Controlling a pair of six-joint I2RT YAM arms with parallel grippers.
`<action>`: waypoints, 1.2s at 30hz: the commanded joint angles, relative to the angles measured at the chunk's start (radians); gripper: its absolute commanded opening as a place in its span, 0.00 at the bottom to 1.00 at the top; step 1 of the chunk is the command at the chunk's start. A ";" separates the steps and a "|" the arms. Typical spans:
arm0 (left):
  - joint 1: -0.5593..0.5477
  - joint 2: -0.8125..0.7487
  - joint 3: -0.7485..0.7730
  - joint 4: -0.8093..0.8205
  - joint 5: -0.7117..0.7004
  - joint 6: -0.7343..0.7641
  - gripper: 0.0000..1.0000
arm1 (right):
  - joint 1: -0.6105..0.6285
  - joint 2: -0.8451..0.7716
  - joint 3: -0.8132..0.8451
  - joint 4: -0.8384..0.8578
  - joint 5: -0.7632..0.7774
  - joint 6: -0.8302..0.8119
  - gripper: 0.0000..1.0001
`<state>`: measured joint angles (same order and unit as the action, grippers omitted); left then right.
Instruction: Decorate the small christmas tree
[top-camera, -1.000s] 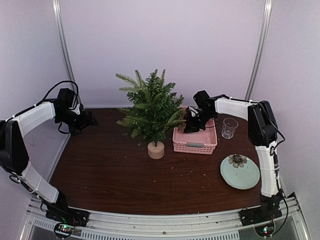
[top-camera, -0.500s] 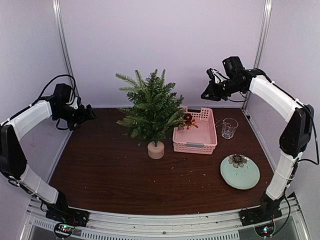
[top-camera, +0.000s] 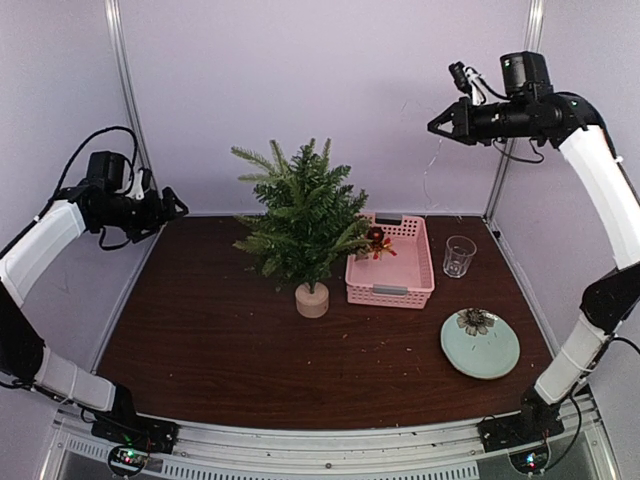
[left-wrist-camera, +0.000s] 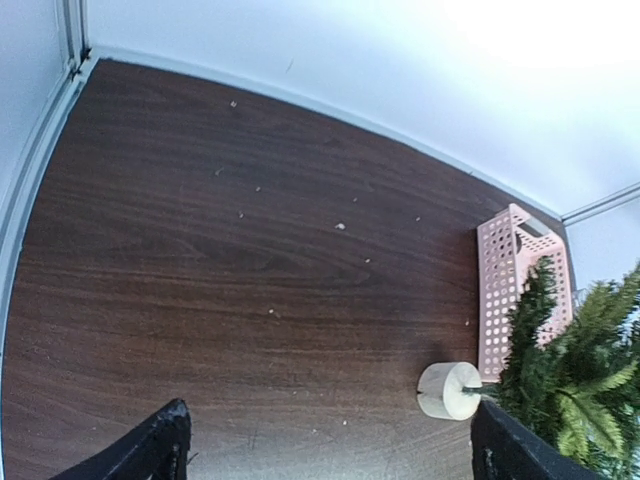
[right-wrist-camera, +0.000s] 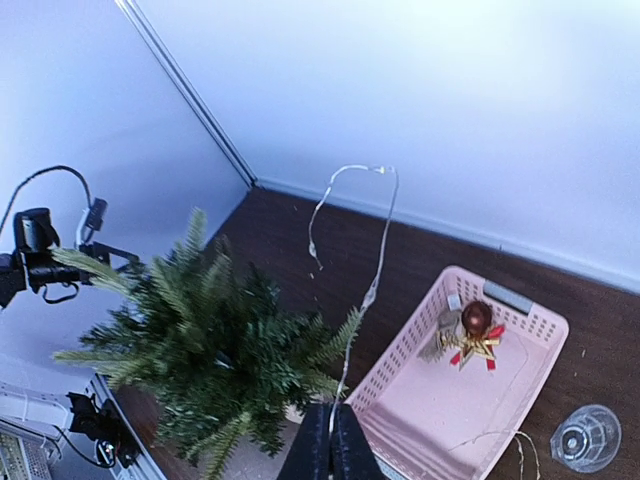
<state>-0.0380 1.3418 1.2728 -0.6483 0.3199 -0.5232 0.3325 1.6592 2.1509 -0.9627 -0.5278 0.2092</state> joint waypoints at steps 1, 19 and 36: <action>0.006 -0.056 0.046 0.067 0.047 0.026 0.97 | 0.002 -0.062 0.118 0.006 -0.052 0.021 0.00; -0.463 -0.118 0.196 0.345 0.069 0.260 0.91 | 0.048 -0.140 0.181 0.289 -0.292 0.234 0.00; -0.816 0.111 0.423 0.565 0.134 0.167 0.72 | 0.312 -0.224 -0.105 0.026 -0.125 -0.113 0.00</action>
<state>-0.8471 1.4193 1.6688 -0.2436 0.4042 -0.2260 0.6033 1.4689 2.0869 -0.8867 -0.7174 0.1883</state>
